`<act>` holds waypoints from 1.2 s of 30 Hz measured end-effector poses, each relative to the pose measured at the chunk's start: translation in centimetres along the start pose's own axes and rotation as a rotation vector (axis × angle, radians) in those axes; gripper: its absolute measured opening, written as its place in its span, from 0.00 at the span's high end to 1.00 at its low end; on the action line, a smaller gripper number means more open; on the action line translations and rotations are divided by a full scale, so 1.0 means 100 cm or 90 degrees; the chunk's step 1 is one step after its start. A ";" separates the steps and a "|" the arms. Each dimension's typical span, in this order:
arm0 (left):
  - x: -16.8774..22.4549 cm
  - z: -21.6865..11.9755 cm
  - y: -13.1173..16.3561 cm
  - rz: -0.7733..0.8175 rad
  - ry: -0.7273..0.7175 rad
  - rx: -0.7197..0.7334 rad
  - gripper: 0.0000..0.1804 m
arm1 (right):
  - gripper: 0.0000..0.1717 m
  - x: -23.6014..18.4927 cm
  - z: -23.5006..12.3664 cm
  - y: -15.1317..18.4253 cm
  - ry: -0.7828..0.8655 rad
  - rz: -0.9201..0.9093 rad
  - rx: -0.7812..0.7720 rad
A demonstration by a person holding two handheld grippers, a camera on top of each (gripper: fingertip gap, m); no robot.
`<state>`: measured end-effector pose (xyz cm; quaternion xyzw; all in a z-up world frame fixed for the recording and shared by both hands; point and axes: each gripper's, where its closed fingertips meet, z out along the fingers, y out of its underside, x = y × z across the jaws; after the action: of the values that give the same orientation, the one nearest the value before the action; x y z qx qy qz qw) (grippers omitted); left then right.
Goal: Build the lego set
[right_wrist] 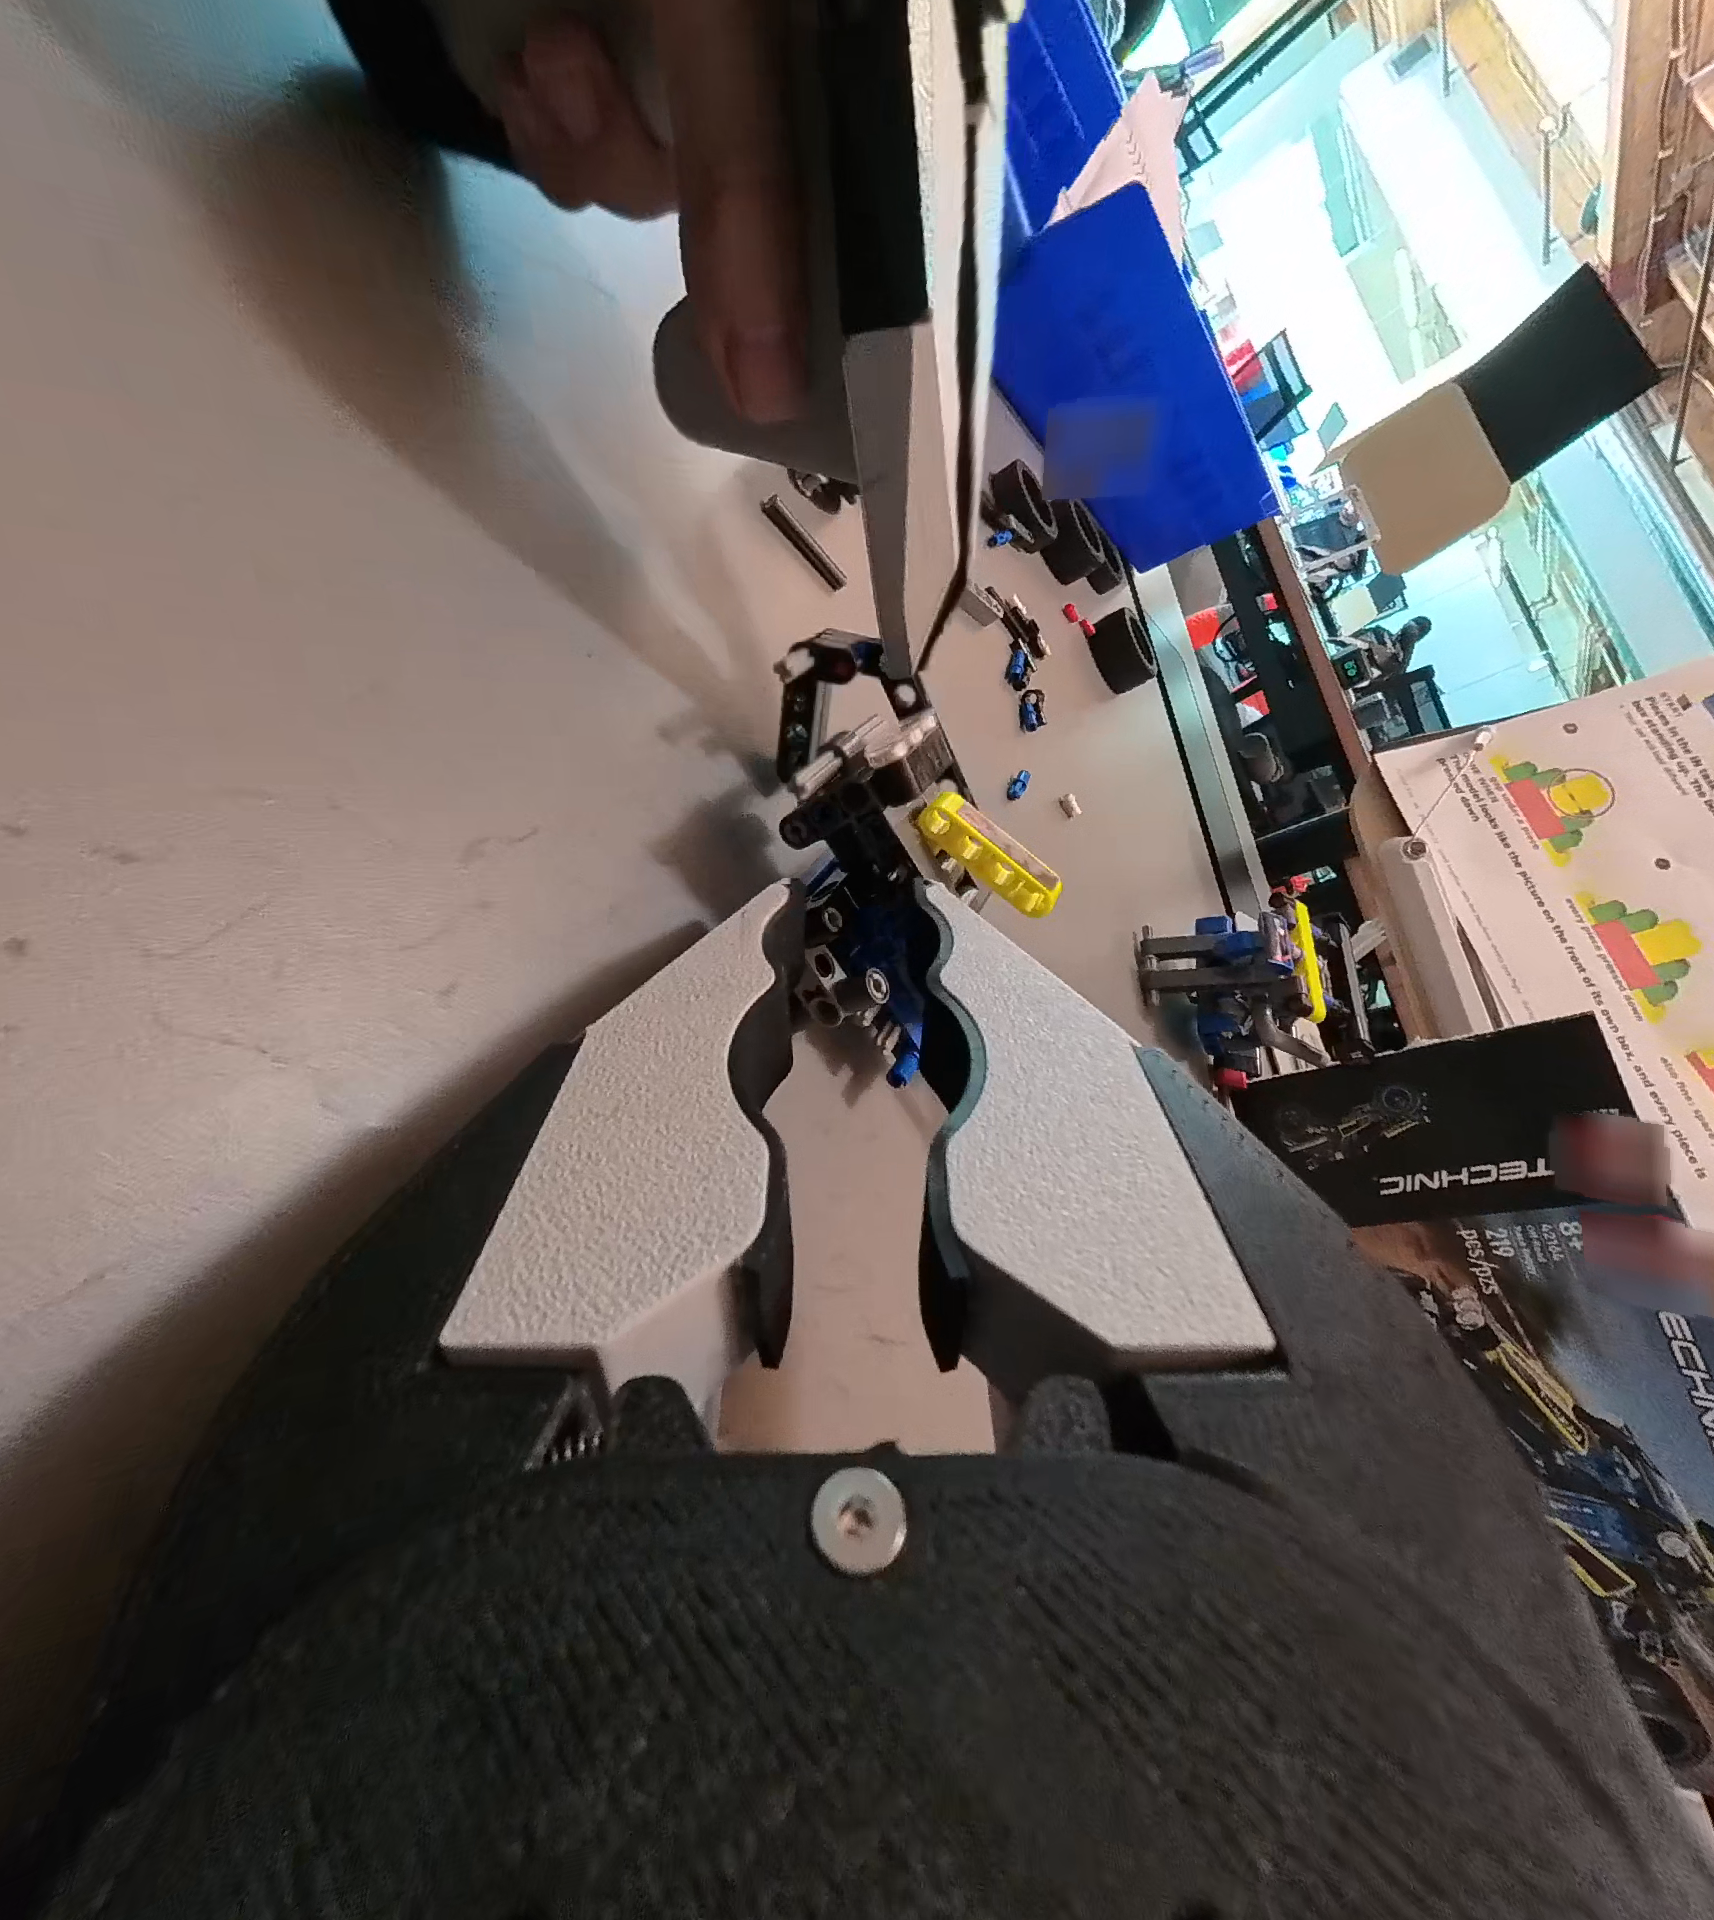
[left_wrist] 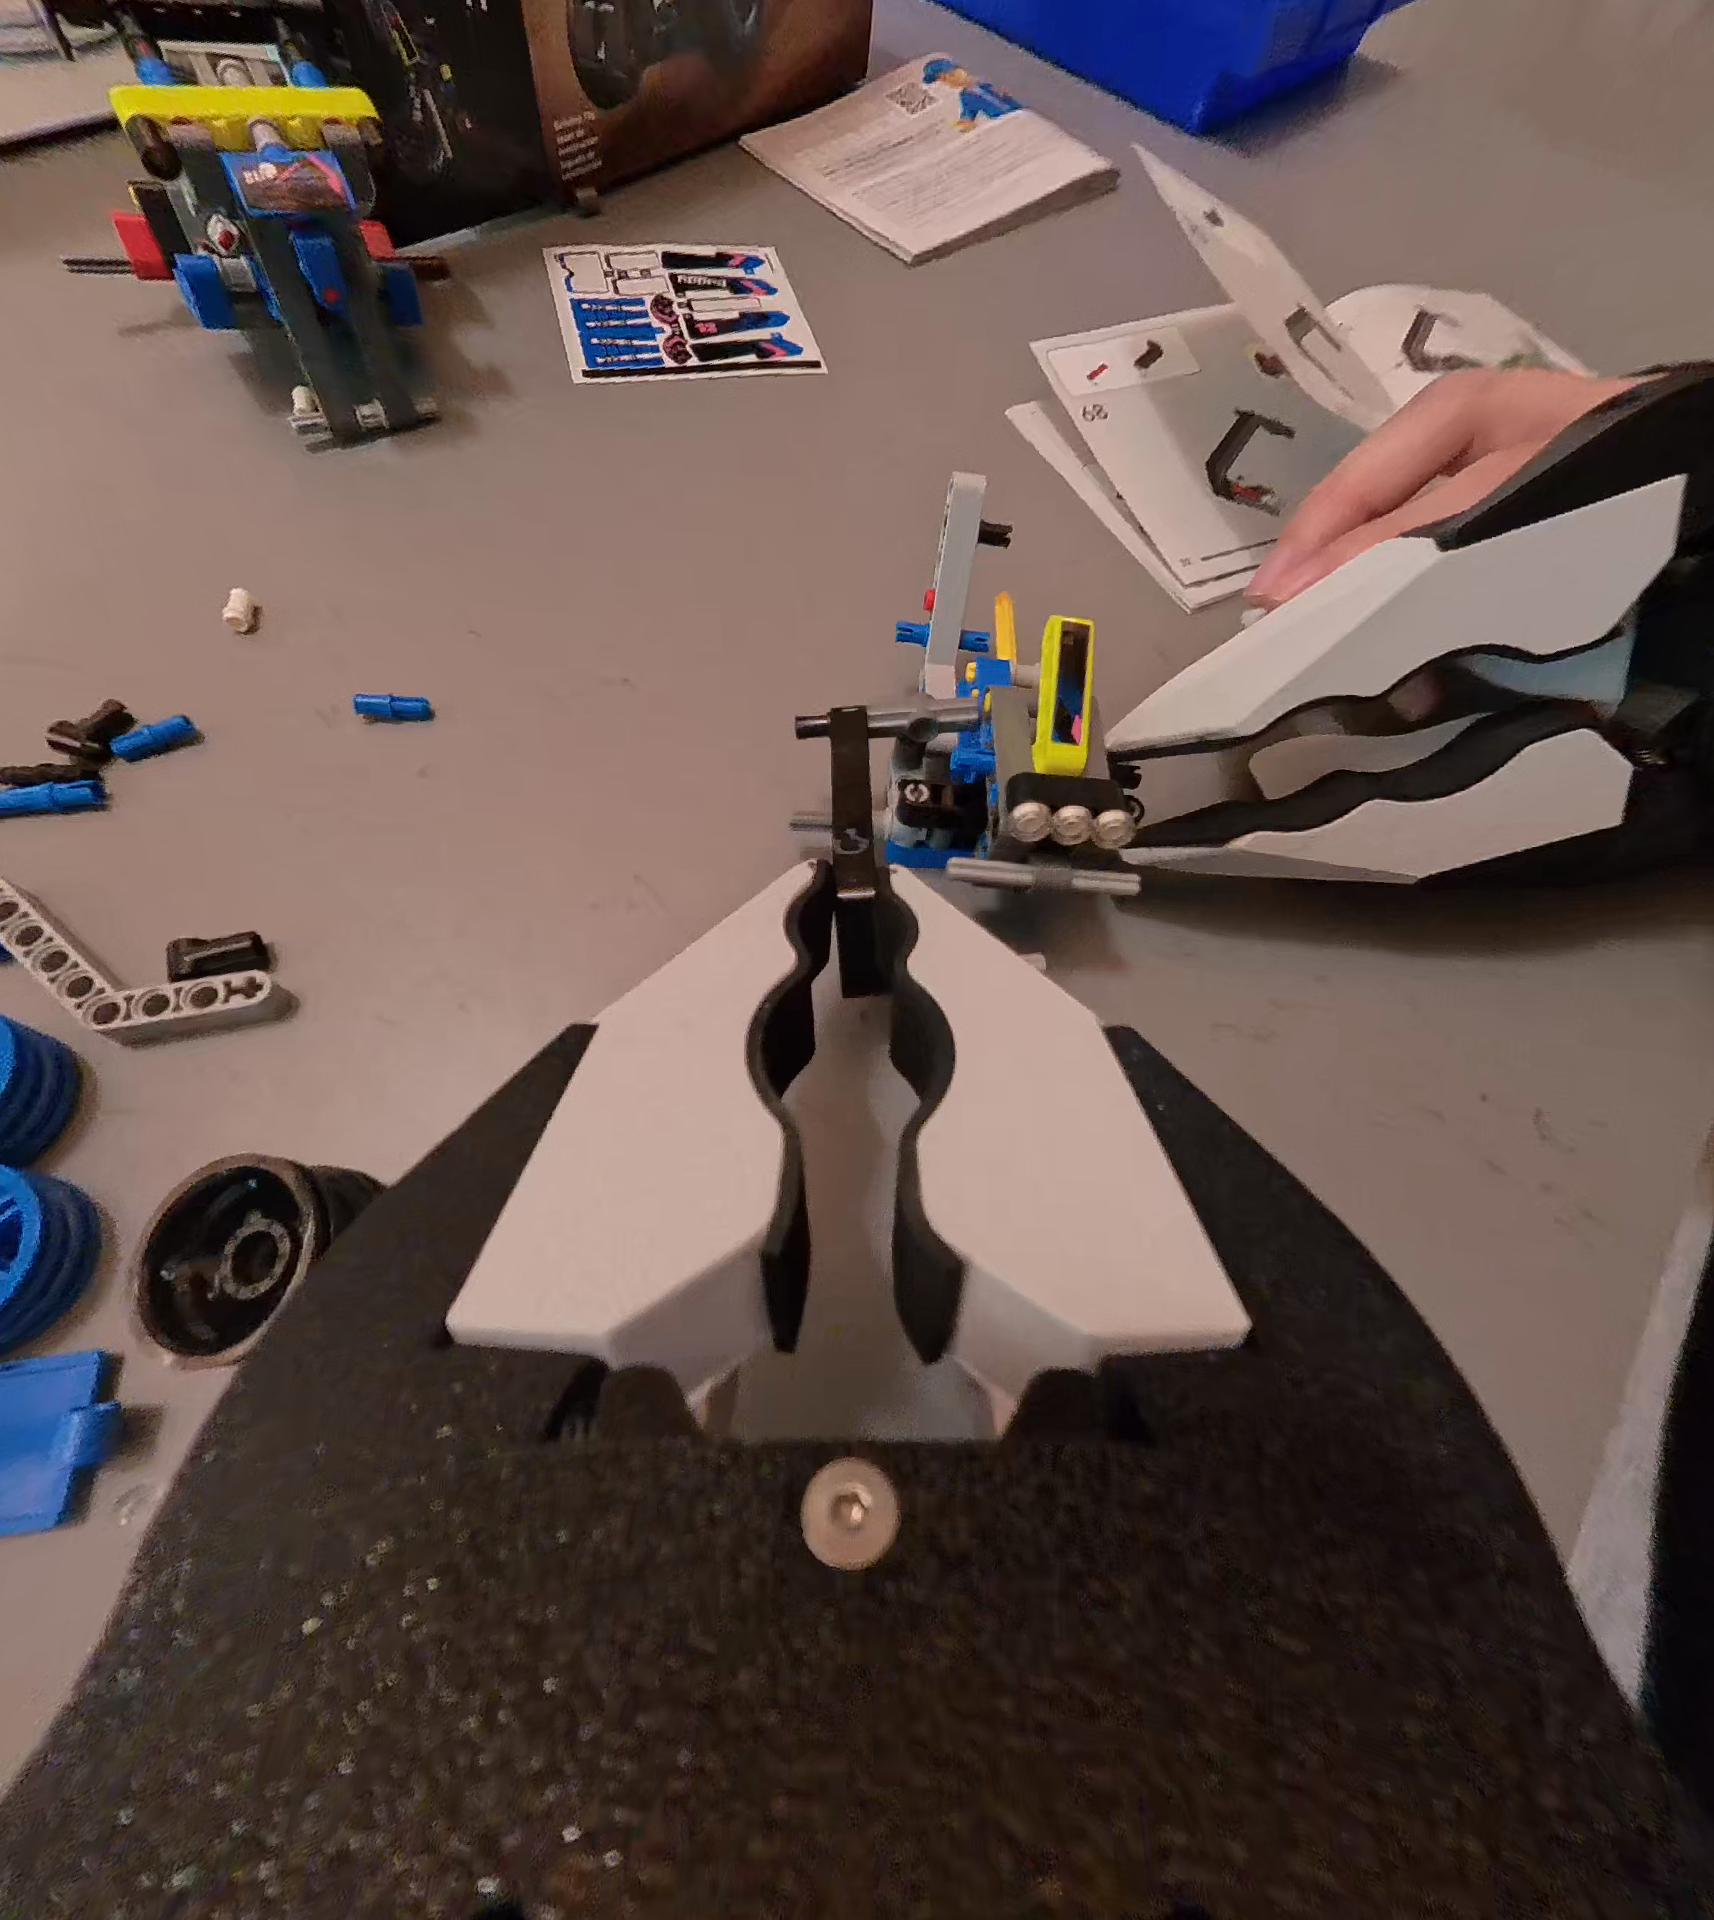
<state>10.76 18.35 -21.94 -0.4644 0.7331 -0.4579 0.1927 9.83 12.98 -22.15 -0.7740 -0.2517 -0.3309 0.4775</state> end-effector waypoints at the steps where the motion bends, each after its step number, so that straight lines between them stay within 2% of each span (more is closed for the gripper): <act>1: -0.001 -0.001 0.000 -0.016 0.010 0.005 0.98 | 0.90 0.001 0.000 0.001 0.006 0.000 -0.001; 13: 0.001 -0.002 0.010 -0.251 0.110 -0.010 0.98 | 0.93 0.014 -0.006 0.000 0.050 0.008 0.013; 20: 0.003 -0.004 0.009 -0.269 0.122 -0.002 0.98 | 0.93 0.014 -0.006 0.002 0.055 0.003 0.003; 23: 0.001 -0.006 0.005 -0.241 0.102 0.017 0.98 | 0.93 0.015 -0.006 0.004 0.059 0.002 -0.005; 30: 0.002 -0.006 -0.011 -0.067 0.014 0.044 0.98 | 0.93 0.015 -0.007 0.005 0.060 0.000 -0.009; 36: 0.004 -0.001 -0.007 0.054 -0.041 0.009 0.98 | 0.94 0.011 -0.005 0.007 0.048 0.002 -0.016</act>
<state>10.87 17.90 -21.22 -0.4459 0.7426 -0.4390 0.2387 10.91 12.38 -21.52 -0.7673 -0.2282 -0.3619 0.4777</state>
